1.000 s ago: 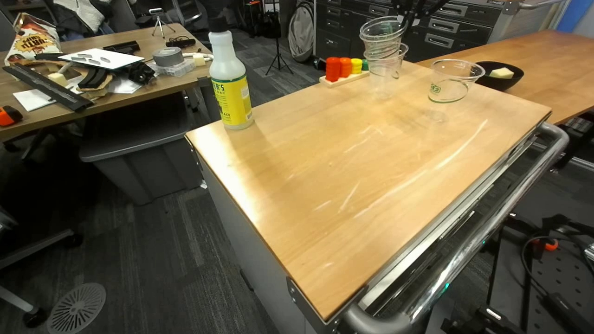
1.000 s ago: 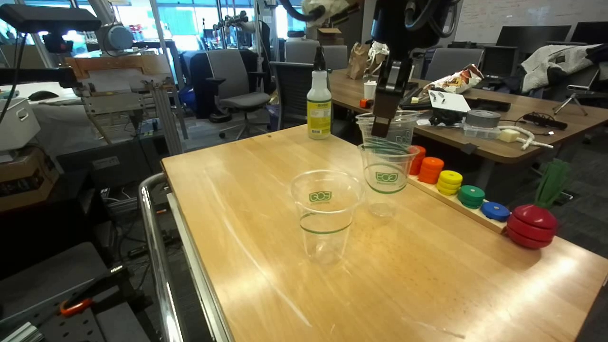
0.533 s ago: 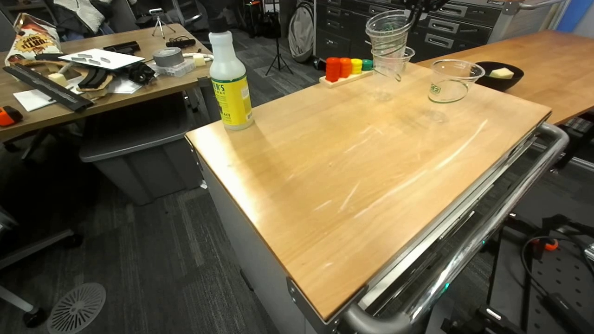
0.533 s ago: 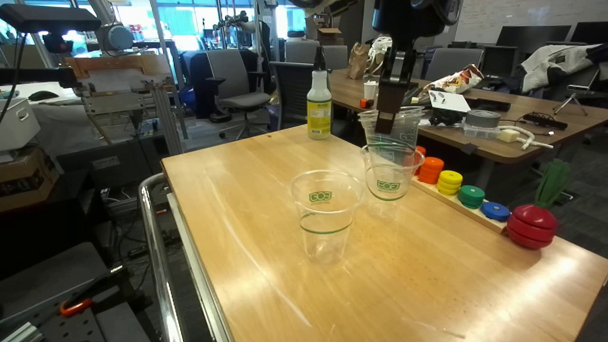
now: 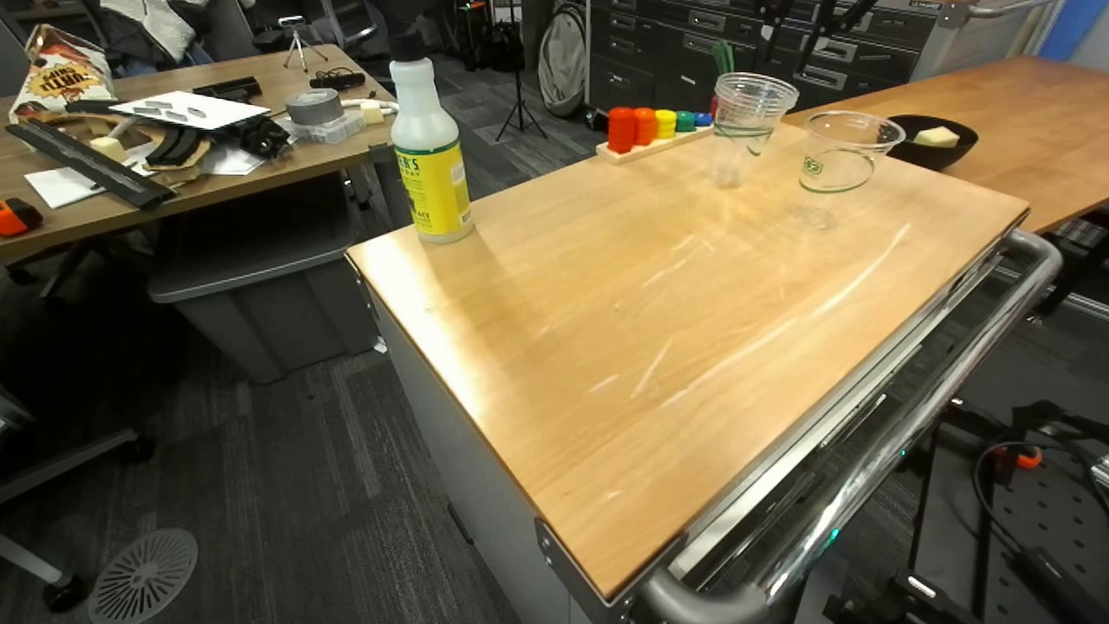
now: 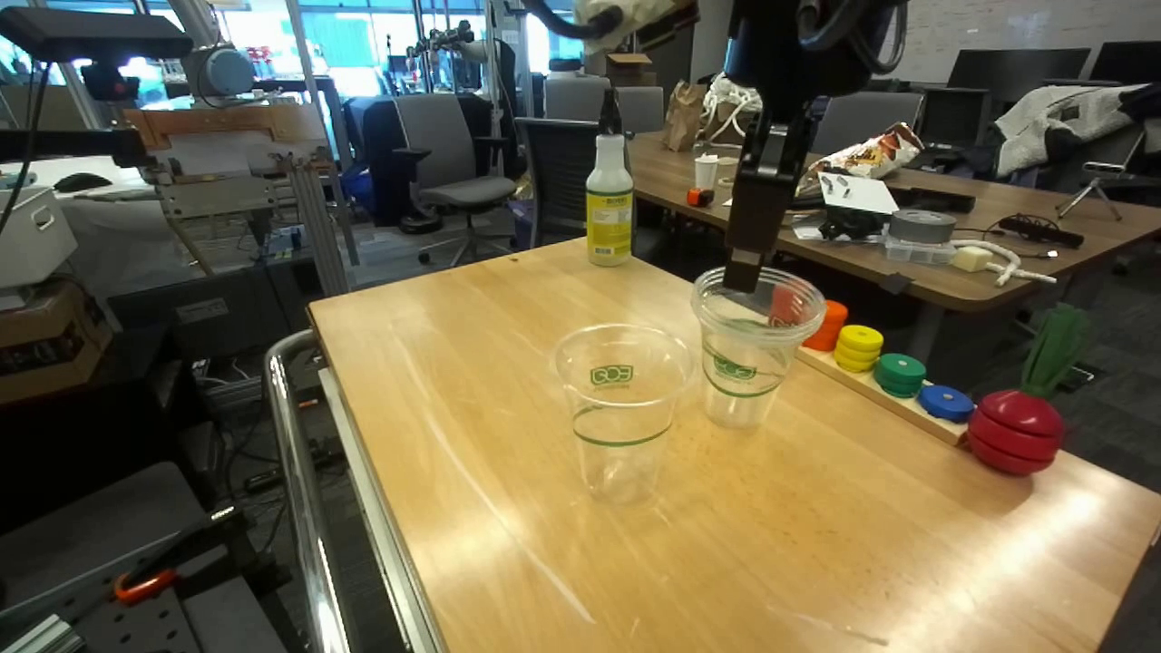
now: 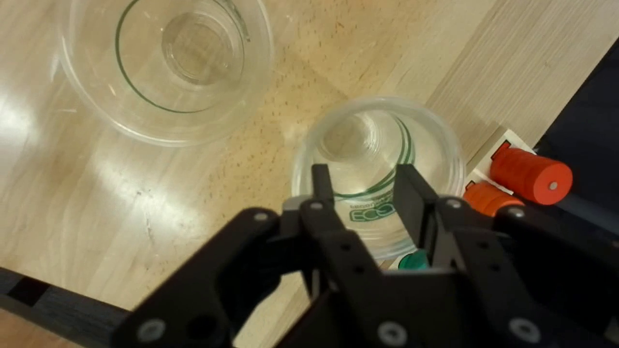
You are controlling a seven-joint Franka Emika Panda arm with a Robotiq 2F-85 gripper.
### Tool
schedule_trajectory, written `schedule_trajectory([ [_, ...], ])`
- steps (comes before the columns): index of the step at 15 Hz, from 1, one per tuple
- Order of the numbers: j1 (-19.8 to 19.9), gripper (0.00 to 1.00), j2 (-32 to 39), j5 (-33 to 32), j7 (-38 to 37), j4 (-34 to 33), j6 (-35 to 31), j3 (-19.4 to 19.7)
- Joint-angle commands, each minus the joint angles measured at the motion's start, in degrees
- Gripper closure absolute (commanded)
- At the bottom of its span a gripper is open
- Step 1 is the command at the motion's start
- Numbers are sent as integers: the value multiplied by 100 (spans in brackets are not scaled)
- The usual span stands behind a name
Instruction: Stack the cups together
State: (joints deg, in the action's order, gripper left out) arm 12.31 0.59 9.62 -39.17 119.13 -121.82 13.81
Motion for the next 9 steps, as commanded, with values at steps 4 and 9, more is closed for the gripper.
schedule_trajectory([
  [4,49,6,-357,-233,280,4,392,-24],
  [9,-82,0,-434,-1459,437,-360,1197,-254],
])
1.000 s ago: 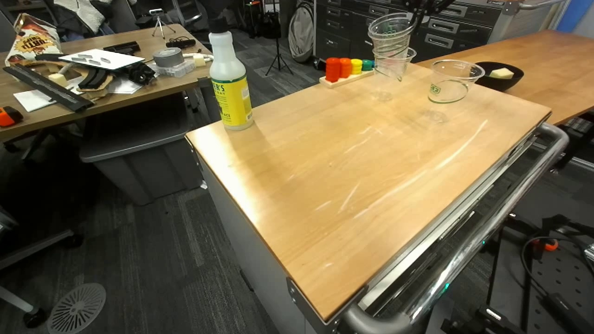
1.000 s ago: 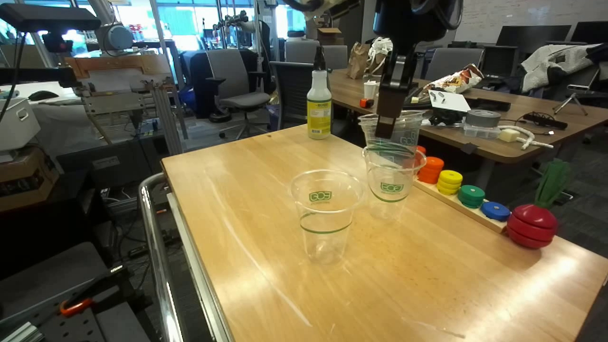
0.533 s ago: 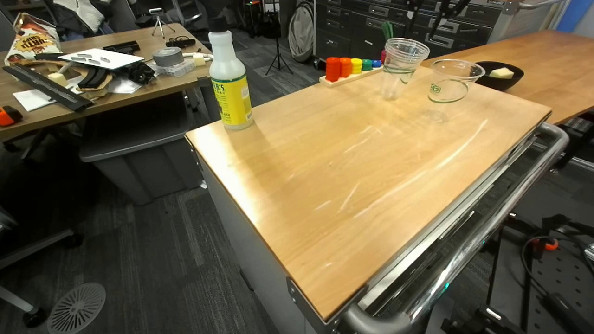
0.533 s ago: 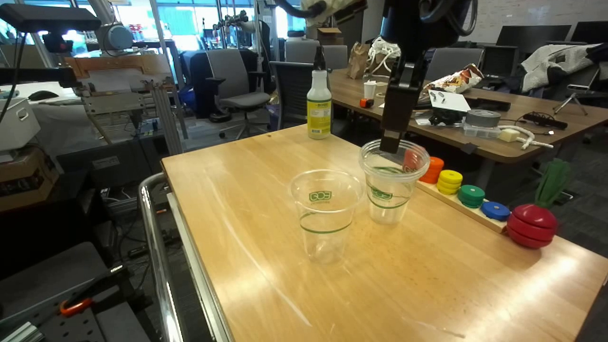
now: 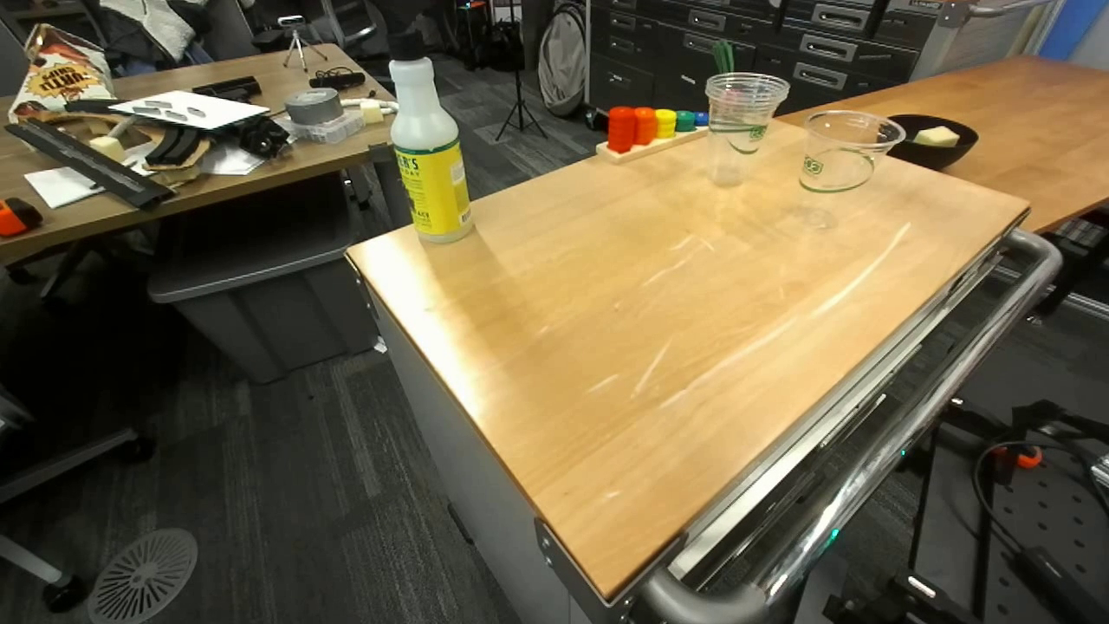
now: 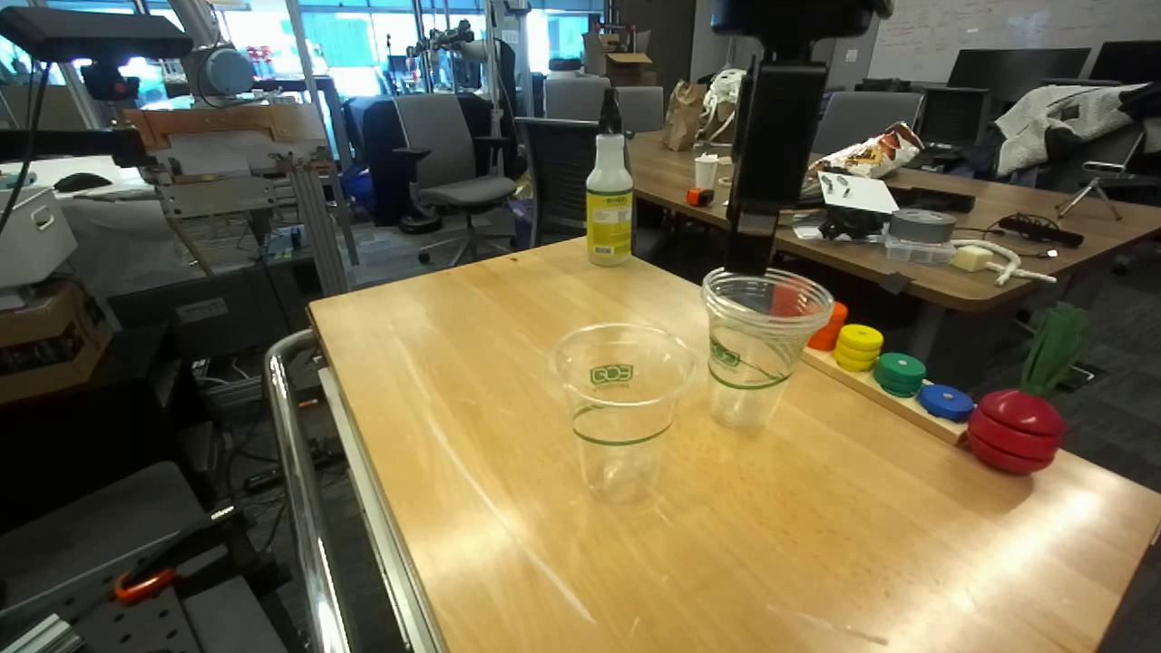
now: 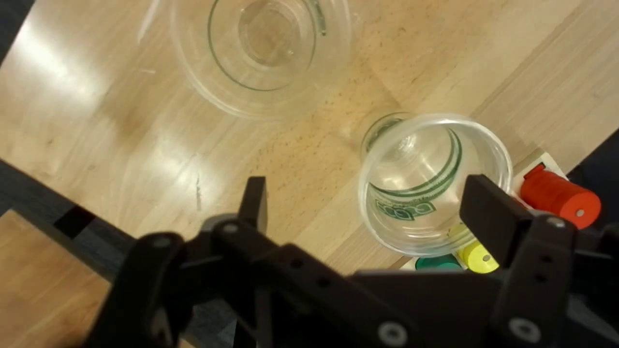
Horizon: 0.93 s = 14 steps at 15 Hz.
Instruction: Stack the cups together
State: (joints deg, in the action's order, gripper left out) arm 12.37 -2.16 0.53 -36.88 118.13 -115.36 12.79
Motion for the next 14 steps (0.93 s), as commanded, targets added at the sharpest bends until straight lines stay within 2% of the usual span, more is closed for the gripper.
schedule_trajectory([
  [1,-126,0,-165,-771,270,-348,684,-220],
  [3,-202,0,-156,-1042,584,-526,937,-340],
  [5,-261,0,-138,-1204,983,-604,890,-423],
  [9,-258,0,-110,-884,1589,-588,530,-412],
  [14,-192,0,-76,-720,1769,-323,26,-296],
])
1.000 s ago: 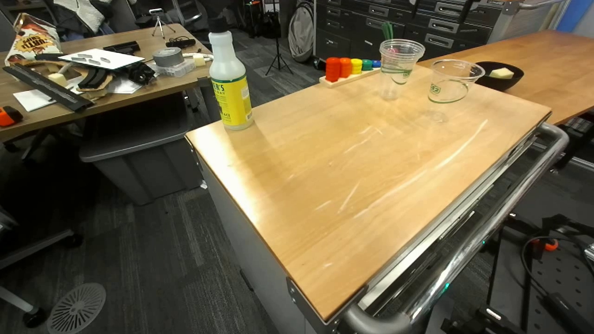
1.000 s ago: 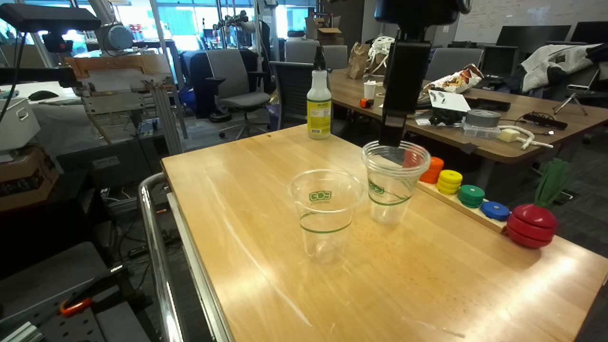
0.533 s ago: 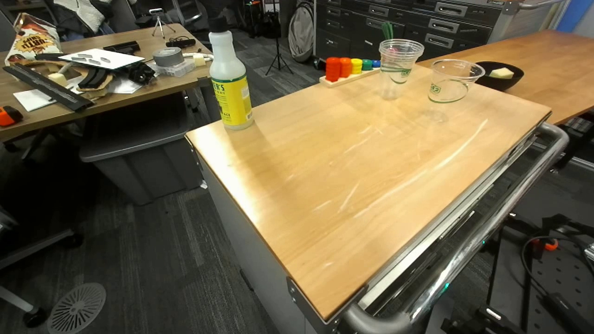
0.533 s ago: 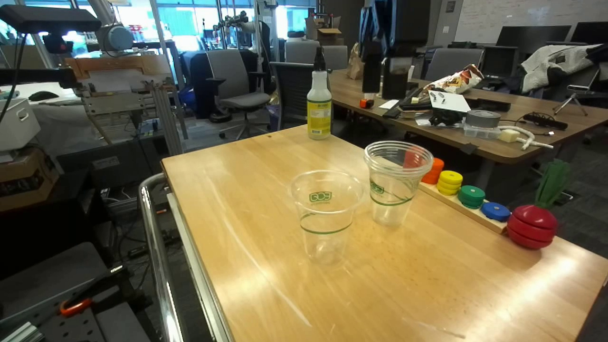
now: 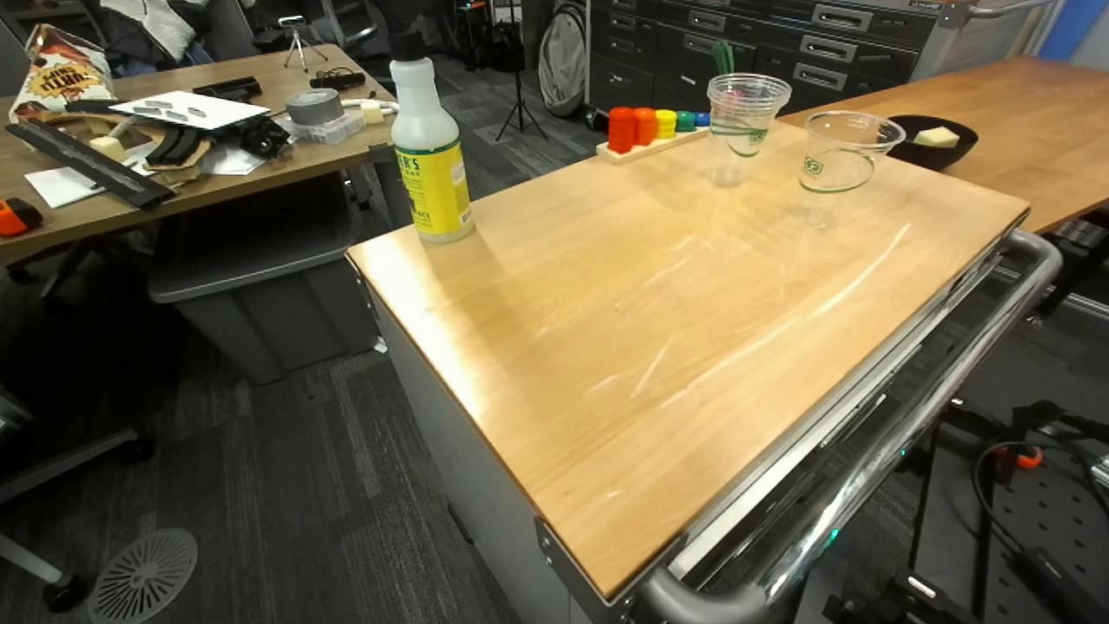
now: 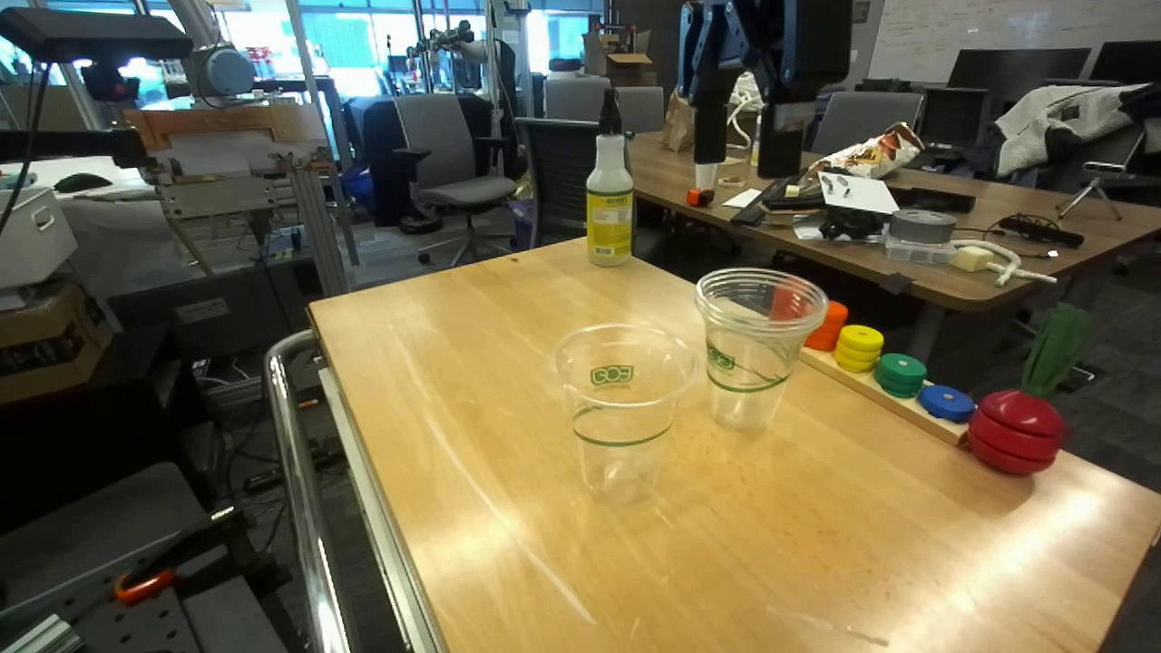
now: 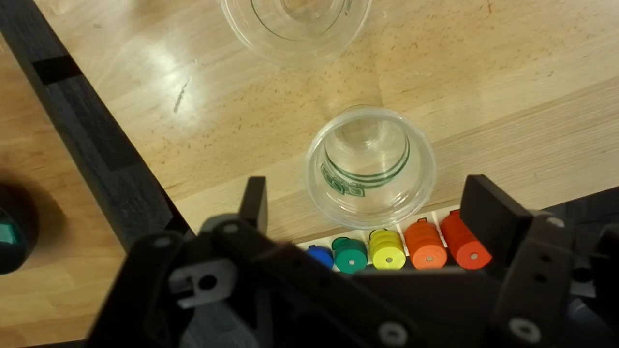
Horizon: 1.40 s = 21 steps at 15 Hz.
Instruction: Stack the cups together
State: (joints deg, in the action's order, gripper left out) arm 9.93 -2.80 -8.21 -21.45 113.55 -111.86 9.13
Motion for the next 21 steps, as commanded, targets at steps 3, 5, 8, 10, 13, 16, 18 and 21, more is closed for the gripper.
schedule_trajectory([
  [3,71,0,73,146,270,283,-496,121],
  [5,74,0,150,106,275,343,-593,138],
  [8,66,0,291,123,296,353,-696,153],
  [10,65,0,390,94,265,335,-794,159],
  [13,81,0,494,58,227,344,-928,196],
  [16,104,0,573,59,205,388,-1013,248],
  [18,113,0,632,63,190,421,-1063,283],
  [21,111,9,733,93,166,436,-1143,319],
])
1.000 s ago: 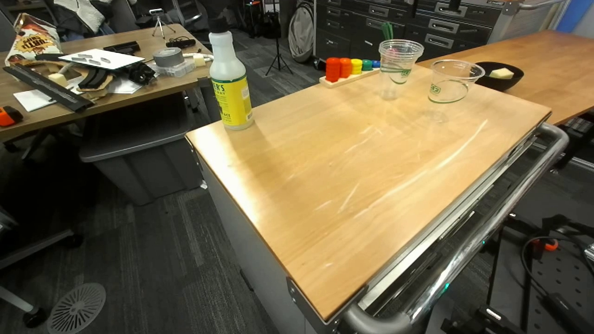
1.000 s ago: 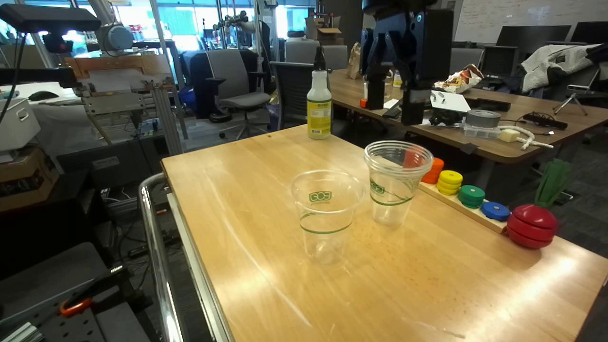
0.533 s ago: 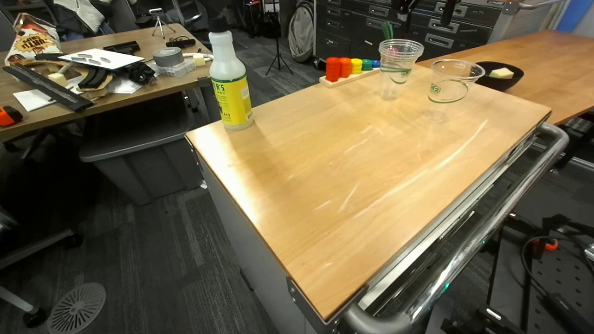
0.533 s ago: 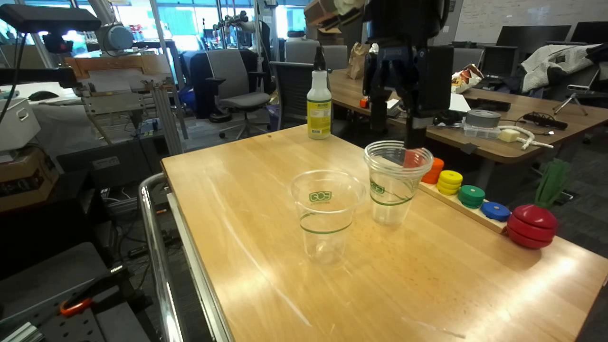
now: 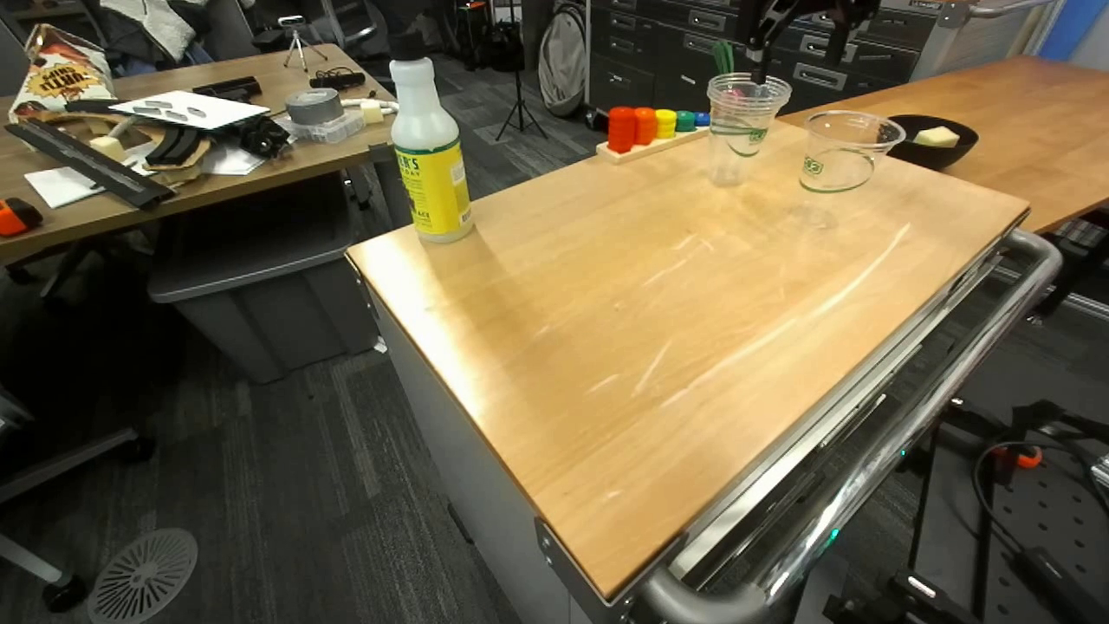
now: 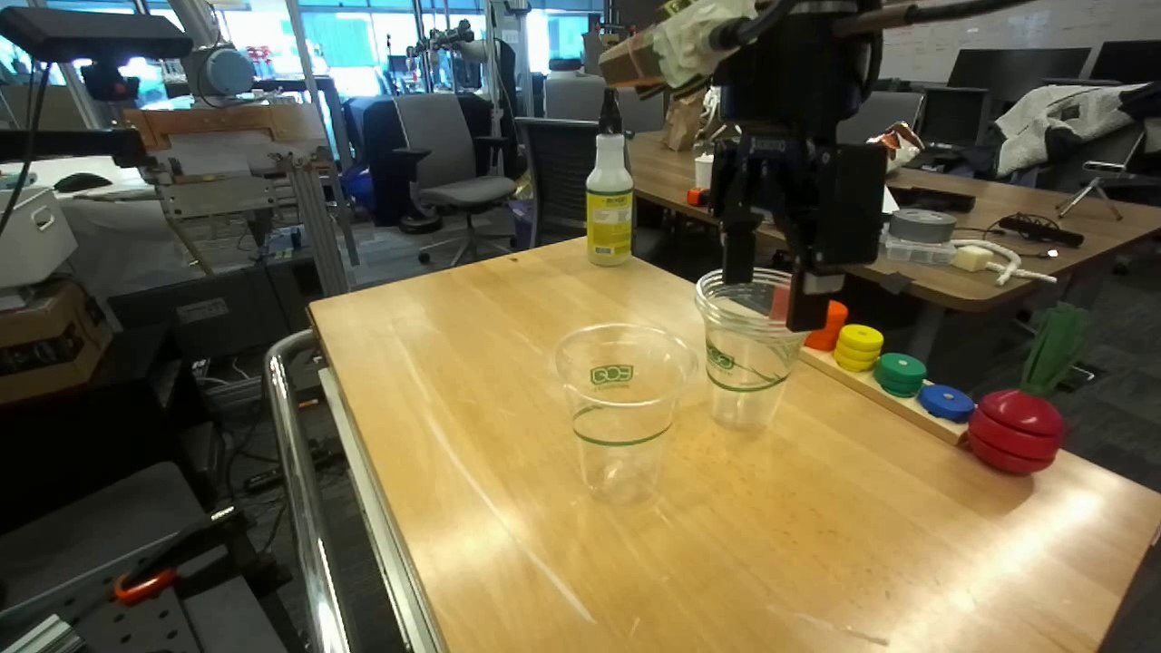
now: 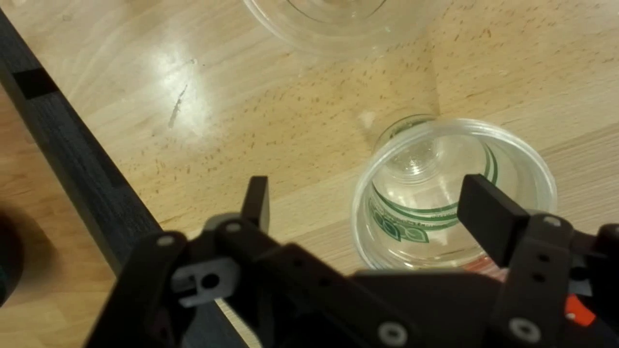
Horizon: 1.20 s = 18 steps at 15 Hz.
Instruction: Stack the cups together
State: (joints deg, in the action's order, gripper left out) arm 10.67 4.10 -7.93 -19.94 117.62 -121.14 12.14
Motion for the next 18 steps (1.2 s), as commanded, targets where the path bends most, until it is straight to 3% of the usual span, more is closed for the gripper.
schedule_trajectory([
  [1,34,26,93,72,0,9,-248,25],
  [3,23,35,182,102,20,-26,-267,24],
  [11,-26,97,442,184,-33,-181,-407,-10],
  [15,7,97,368,284,-55,-193,-355,20],
  [18,85,98,231,768,9,-239,-250,58],
])
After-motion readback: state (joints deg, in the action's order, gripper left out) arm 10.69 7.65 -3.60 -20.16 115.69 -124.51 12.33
